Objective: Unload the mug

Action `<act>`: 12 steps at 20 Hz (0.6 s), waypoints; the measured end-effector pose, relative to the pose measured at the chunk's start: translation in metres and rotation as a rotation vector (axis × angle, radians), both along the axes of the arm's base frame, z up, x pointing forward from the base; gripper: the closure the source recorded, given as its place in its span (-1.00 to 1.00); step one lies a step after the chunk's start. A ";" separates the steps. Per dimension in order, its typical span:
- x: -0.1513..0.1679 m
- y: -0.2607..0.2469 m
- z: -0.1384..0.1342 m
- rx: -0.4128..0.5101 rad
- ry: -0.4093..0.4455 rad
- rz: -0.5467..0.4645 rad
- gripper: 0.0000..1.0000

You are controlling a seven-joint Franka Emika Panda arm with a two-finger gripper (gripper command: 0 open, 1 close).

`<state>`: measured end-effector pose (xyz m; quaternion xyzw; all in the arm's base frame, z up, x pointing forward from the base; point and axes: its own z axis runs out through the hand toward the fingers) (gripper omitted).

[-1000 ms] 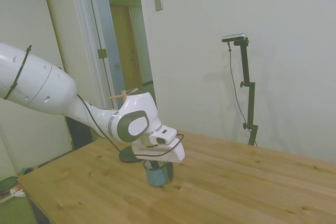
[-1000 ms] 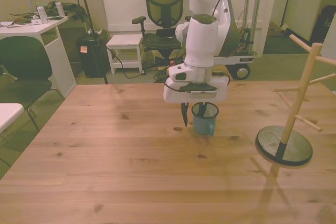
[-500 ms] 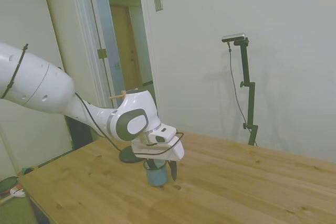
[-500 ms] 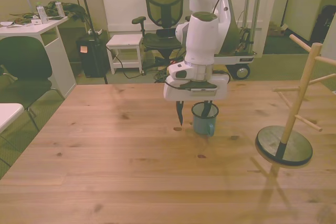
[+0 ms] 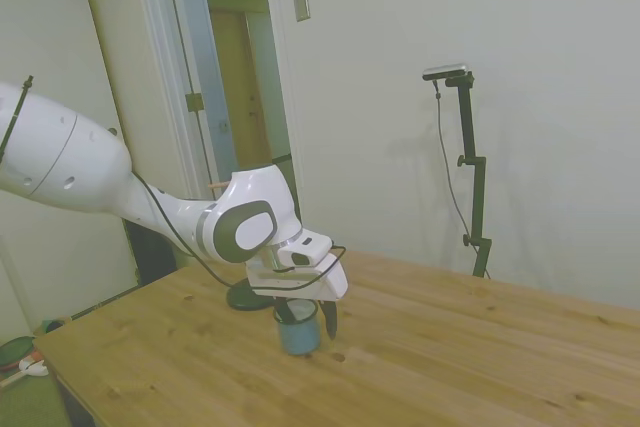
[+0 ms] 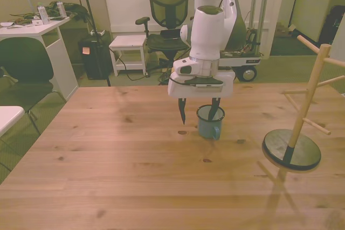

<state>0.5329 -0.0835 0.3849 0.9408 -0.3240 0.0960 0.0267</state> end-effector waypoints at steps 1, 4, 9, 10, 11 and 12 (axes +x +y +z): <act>-0.003 0.000 0.003 0.001 -0.003 0.000 -1.00; -0.015 0.001 0.015 0.002 -0.019 0.002 -1.00; -0.039 0.004 0.038 0.005 -0.051 0.016 -1.00; -0.044 0.004 0.041 0.005 -0.056 0.019 -1.00; -0.050 0.005 0.045 0.006 -0.060 0.025 -1.00; -0.056 0.005 0.047 0.008 -0.062 0.032 -1.00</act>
